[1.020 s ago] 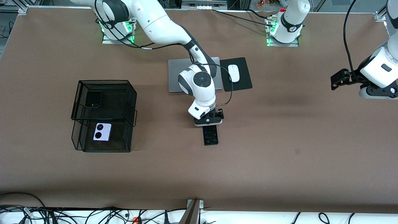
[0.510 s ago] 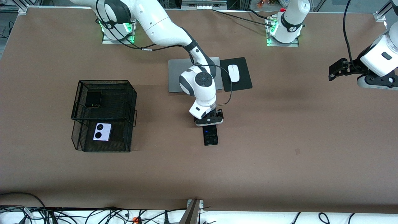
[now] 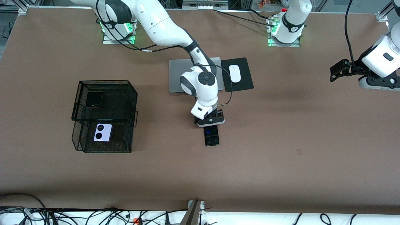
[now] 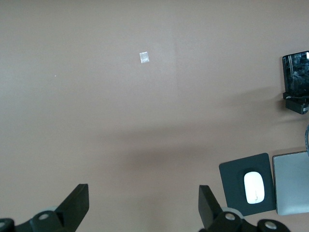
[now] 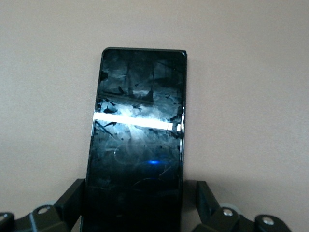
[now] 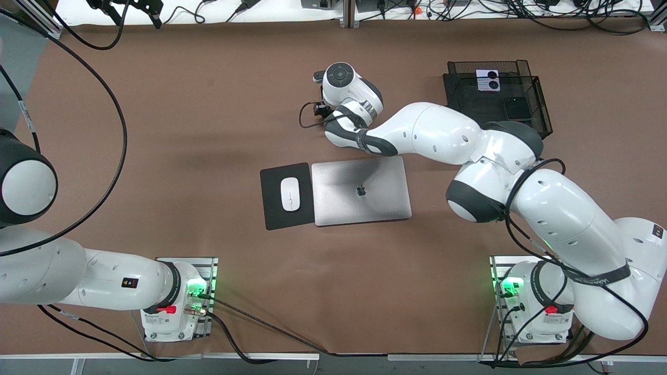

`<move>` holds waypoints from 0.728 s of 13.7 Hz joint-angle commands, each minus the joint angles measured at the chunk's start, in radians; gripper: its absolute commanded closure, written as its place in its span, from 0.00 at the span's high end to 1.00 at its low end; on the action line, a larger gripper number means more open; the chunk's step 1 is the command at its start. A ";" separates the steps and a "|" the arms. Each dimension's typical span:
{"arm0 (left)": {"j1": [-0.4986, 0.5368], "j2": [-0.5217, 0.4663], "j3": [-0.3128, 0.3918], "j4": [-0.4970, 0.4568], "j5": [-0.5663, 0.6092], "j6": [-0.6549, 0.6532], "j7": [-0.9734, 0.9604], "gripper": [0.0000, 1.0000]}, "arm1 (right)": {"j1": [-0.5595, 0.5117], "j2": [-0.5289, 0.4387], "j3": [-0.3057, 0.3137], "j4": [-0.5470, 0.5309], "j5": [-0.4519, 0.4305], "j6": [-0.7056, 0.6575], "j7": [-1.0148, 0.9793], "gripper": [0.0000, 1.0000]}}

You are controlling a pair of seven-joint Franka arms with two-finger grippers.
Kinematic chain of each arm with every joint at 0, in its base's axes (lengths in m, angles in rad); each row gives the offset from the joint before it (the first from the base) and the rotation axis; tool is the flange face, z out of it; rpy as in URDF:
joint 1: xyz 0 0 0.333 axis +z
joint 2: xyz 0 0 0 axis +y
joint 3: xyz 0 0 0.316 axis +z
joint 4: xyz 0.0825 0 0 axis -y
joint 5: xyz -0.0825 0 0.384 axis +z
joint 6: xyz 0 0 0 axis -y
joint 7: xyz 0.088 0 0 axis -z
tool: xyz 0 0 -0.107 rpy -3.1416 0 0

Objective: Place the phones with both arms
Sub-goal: 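Grasp the tall black phone with the right gripper while the left gripper withdraws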

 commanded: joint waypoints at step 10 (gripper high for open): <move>0.005 -0.010 -0.001 0.022 -0.008 -0.007 -0.004 1.00 | 0.014 0.021 -0.012 0.031 -0.045 -0.003 0.068 0.20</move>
